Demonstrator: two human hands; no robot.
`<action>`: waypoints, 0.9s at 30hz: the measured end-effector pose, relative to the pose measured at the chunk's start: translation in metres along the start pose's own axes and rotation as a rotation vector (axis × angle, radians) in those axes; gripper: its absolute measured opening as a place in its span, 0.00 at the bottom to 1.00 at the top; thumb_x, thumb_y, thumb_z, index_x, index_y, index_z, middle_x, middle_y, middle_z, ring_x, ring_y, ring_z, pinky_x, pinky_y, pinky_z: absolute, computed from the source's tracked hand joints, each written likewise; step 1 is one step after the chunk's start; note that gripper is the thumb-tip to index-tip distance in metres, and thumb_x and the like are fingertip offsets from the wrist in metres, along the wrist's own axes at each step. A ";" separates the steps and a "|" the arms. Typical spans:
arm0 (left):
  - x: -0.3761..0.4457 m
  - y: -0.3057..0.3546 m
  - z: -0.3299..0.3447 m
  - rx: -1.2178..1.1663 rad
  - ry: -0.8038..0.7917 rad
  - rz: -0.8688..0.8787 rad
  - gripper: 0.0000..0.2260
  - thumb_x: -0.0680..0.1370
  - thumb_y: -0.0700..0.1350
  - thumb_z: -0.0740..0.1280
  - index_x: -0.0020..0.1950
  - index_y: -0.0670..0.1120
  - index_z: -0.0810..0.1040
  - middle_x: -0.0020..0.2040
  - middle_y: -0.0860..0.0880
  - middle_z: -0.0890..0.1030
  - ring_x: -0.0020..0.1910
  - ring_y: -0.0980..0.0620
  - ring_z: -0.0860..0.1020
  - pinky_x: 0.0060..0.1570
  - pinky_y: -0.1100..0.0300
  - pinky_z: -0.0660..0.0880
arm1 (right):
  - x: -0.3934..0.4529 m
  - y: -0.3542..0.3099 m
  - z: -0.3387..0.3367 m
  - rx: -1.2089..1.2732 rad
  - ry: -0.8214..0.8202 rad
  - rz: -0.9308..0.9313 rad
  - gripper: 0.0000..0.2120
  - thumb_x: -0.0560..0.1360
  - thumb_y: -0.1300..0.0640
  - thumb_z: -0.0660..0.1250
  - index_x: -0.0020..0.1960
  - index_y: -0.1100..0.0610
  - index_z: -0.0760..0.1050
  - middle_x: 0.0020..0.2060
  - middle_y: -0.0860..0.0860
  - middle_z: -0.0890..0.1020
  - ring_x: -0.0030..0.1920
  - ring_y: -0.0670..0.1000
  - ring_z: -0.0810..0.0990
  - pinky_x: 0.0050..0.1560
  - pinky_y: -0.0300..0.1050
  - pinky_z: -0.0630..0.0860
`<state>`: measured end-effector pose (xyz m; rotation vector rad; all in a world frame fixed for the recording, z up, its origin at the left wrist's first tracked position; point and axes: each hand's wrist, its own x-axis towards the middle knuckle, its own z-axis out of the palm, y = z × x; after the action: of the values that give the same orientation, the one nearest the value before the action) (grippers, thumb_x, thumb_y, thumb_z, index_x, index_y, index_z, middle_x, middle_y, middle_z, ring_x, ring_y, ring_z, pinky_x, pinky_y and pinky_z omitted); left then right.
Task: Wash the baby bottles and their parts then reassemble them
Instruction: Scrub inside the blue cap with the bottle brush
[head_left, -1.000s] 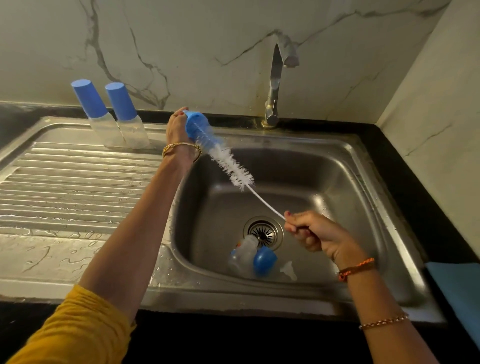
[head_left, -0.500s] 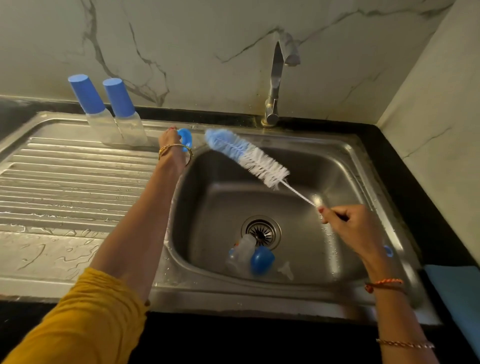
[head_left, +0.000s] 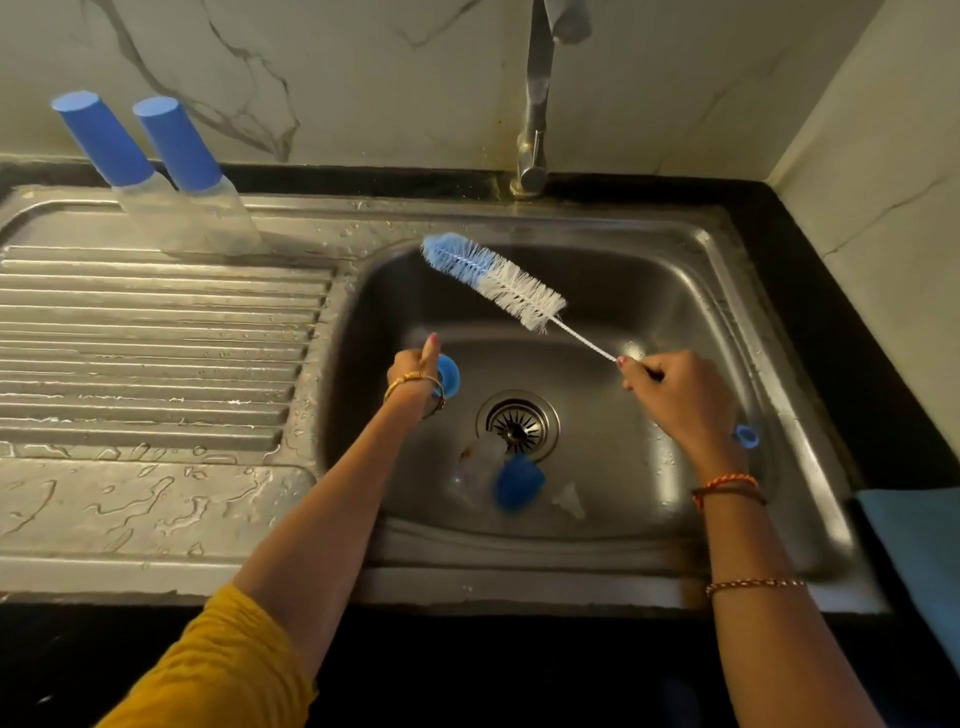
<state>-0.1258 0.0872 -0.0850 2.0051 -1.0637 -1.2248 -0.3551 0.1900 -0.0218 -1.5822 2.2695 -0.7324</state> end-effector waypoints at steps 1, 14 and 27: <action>0.001 -0.008 0.004 0.105 -0.030 0.018 0.21 0.80 0.53 0.58 0.61 0.38 0.75 0.57 0.39 0.77 0.58 0.41 0.75 0.57 0.53 0.70 | 0.000 0.002 0.002 -0.017 -0.004 -0.004 0.16 0.76 0.48 0.63 0.40 0.57 0.83 0.32 0.55 0.81 0.41 0.58 0.80 0.37 0.44 0.68; 0.033 -0.056 0.020 0.514 -0.158 0.019 0.18 0.79 0.52 0.61 0.54 0.39 0.81 0.55 0.42 0.80 0.54 0.43 0.76 0.54 0.57 0.69 | -0.001 0.023 0.008 -0.146 -0.029 0.096 0.20 0.75 0.46 0.62 0.40 0.62 0.81 0.35 0.59 0.82 0.41 0.61 0.79 0.41 0.49 0.76; 0.036 -0.062 0.024 0.786 -0.329 0.306 0.11 0.78 0.51 0.62 0.50 0.47 0.81 0.52 0.44 0.80 0.50 0.45 0.77 0.54 0.54 0.73 | -0.007 0.026 0.008 -0.145 -0.054 0.146 0.20 0.75 0.46 0.63 0.39 0.62 0.81 0.35 0.59 0.82 0.41 0.61 0.79 0.41 0.48 0.75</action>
<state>-0.1167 0.0888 -0.1604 2.0683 -2.1902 -1.0812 -0.3693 0.2013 -0.0434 -1.4576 2.4151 -0.4914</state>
